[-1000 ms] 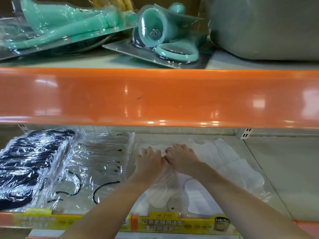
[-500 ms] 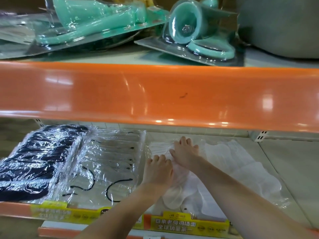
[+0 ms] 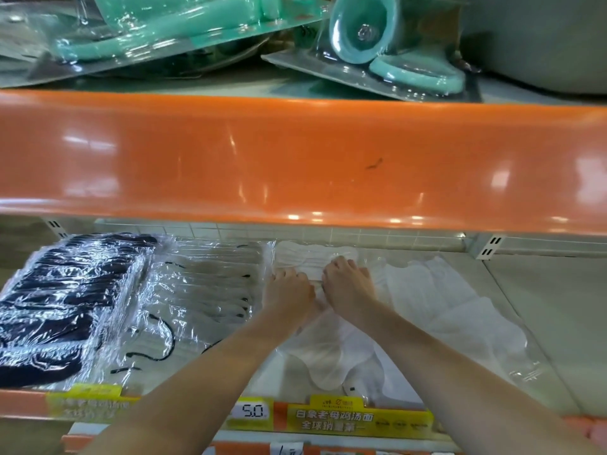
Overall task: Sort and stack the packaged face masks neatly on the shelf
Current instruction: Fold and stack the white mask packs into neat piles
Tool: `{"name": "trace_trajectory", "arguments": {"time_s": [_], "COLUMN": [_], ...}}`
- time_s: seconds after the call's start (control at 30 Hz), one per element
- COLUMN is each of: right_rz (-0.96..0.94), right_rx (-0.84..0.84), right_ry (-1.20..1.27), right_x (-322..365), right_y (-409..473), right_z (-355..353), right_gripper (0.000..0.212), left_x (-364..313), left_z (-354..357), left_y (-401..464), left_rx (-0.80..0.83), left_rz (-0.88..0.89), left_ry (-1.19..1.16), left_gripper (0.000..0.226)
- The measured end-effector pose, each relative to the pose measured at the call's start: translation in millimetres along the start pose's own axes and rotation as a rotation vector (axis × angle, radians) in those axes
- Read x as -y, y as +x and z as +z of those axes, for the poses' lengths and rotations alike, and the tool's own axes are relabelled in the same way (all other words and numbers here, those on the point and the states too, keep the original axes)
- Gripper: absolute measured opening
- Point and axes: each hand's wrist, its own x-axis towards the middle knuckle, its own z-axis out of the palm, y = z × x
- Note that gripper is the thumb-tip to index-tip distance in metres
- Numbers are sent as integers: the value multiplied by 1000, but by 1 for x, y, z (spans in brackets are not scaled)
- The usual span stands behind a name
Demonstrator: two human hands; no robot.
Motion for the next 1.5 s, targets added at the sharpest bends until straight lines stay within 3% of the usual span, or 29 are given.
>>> {"name": "trace_trajectory", "arguments": {"time_s": [0.33,0.6,0.87,1.07,1.23,1.37,1.5], "right_rz": [12,28,94,93,70,56,57], "right_rx": [36,-46,126,120,87,57,48], "right_ry": [113,276,302,341,328,327,329], "right_x": [2,-26,-42,-45,-48,-49,-51], "right_y": [-8,-44,-67,-74,-83,-88,-93], "right_z": [8,-6,1,0,0,2,3], "right_gripper": [40,37,71,64,58,53,53], "left_x": [-6,-5,-14,-19,-24,-24,-30], "left_z": [6,10,15,11,8,8,4], "left_y": [-4,-25,-27,-16,-7,1,3], "left_rx": [11,-217,-79,-30,-62,-51,72], "left_rz": [7,149,-7,-188,-189,-275,-365], "left_ry": [105,-94,-246,-462,-464,-733,-1080], "left_gripper": [38,31,42,35,38,37,40]}}
